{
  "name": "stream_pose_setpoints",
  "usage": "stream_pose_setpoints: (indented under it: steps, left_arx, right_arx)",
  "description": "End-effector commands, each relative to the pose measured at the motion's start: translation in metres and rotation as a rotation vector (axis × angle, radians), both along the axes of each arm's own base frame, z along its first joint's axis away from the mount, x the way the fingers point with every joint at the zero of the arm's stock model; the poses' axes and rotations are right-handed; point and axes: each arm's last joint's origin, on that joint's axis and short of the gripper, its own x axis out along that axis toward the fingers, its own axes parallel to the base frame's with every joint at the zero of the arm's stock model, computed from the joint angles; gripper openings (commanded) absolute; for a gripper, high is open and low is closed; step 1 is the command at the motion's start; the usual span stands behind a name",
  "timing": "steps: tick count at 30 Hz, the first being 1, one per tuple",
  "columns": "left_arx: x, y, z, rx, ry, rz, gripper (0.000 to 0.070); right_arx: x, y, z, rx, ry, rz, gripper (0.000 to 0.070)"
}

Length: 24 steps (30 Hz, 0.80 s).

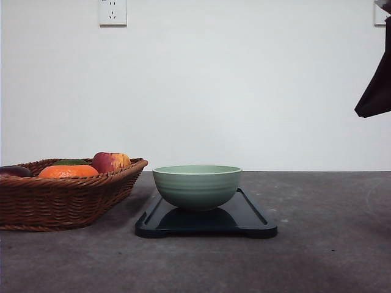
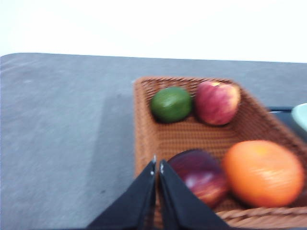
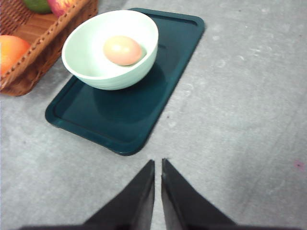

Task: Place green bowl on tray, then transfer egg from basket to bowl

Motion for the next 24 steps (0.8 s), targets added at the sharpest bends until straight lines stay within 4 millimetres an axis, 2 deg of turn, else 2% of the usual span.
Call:
stream_pose_setpoints:
  steps: [1, 24]
  left_arx:
    - [0.0011, -0.0006, -0.0042, 0.011, -0.007, -0.019, 0.0]
    - [0.0013, 0.0084, -0.0052, 0.002, 0.003, 0.059, 0.0]
  right_arx:
    - [0.0006, 0.0012, 0.0037, 0.013, -0.013, 0.001, 0.0016]
    - [0.0007, 0.0013, 0.0036, 0.012, -0.013, 0.002, 0.0016]
